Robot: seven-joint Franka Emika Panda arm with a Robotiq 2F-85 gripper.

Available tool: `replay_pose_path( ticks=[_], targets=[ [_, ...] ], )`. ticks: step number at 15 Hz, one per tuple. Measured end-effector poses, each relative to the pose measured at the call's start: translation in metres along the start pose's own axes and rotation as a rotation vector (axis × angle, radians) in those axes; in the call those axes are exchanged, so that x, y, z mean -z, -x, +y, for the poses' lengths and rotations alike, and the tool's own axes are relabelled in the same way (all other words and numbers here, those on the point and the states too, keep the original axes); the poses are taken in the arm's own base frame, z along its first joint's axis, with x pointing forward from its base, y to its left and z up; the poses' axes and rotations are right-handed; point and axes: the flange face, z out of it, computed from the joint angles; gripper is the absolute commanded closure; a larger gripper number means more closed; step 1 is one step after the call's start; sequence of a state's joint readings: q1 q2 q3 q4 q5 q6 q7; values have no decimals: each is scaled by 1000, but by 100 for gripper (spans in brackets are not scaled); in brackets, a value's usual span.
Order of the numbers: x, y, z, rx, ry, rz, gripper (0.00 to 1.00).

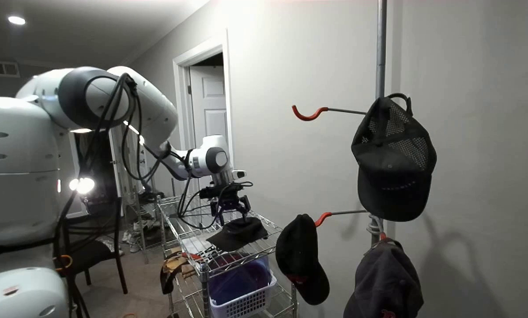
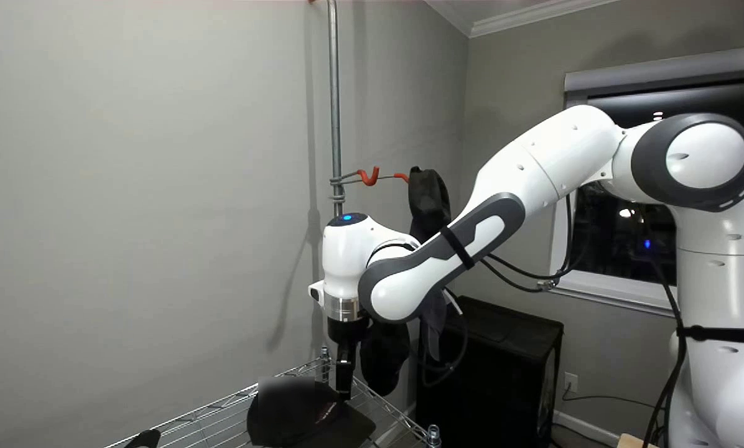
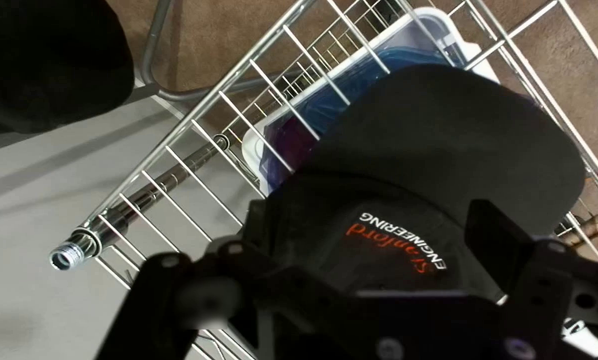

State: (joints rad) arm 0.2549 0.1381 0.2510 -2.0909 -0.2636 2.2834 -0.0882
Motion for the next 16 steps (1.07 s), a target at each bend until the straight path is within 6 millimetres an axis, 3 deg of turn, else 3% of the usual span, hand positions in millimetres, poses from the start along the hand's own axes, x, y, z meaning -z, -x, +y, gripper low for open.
replay_pose_path(
  ticks=[12,13,14,16],
  targets=[
    [-41,-59,41,-92,-55,26,0],
    [-46,-62,44,-101,-60,24,25],
    [-51,-65,46,-107,-65,21,26],
    [-61,-68,48,-111,-73,13,40]
  ],
)
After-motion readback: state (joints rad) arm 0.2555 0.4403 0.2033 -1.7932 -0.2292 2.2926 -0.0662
